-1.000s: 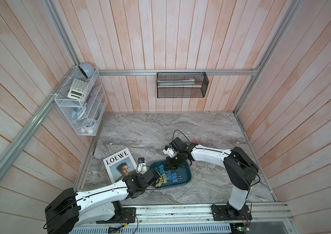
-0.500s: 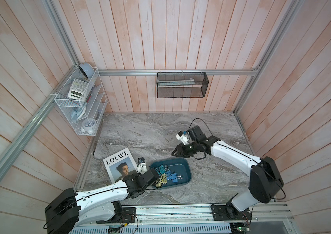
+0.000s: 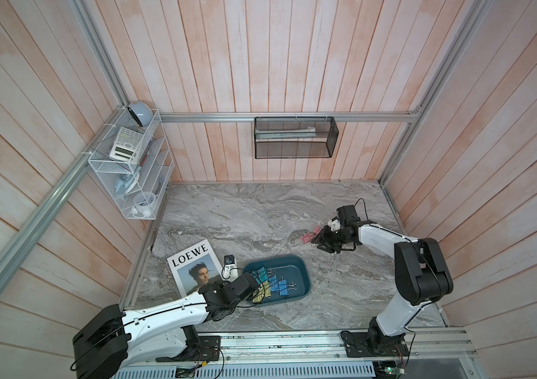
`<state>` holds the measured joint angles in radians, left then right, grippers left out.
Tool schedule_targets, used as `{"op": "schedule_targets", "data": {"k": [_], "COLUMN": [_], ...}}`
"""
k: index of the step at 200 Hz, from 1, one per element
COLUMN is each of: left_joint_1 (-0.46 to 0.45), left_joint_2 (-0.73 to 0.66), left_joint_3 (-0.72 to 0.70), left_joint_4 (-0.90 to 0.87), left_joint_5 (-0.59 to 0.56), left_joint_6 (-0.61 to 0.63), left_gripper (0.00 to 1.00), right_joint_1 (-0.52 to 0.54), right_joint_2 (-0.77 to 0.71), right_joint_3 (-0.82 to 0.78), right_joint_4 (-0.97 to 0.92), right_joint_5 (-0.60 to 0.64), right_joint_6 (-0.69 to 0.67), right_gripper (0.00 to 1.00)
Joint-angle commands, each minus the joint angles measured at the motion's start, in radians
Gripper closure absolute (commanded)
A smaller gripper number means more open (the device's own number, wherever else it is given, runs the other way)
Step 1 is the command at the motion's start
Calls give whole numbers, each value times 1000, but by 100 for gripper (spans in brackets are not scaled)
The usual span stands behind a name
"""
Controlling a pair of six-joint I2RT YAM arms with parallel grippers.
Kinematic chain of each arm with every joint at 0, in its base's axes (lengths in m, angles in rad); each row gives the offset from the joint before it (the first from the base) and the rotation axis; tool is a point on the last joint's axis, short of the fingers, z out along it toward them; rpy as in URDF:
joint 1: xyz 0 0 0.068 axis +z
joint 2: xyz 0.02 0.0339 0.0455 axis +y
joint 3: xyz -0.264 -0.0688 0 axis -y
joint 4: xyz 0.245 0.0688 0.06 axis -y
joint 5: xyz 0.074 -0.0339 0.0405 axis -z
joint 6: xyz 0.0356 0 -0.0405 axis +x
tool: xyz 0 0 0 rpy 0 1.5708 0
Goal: Put the binder clips in the storage box
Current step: Pick up the binder clip at the center of the board.
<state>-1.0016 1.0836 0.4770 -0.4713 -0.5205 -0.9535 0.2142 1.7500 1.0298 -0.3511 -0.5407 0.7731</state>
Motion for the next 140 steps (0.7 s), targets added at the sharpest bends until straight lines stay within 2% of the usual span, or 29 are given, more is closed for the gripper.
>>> {"op": "schedule_targets", "data": {"k": [1,83,140], "left_joint_1": [6,6,6], "left_joint_2": [5,9,18], "left_joint_3": [-9,-20,-19], "left_joint_4": [-22,-19,-9], "left_joint_5": [44,40,43], "left_joint_6": [-4,-5,-8], "left_gripper": [18,18,18], "right_joint_1": [-3,0,2], "right_joint_2": [25,9,110], "right_joint_3": [54,32,118], "right_joint_4": [67,141,110], "right_joint_5": [-21,-63,-64], "right_joint_6": [39,70,52], "right_gripper": [61,61,63]}}
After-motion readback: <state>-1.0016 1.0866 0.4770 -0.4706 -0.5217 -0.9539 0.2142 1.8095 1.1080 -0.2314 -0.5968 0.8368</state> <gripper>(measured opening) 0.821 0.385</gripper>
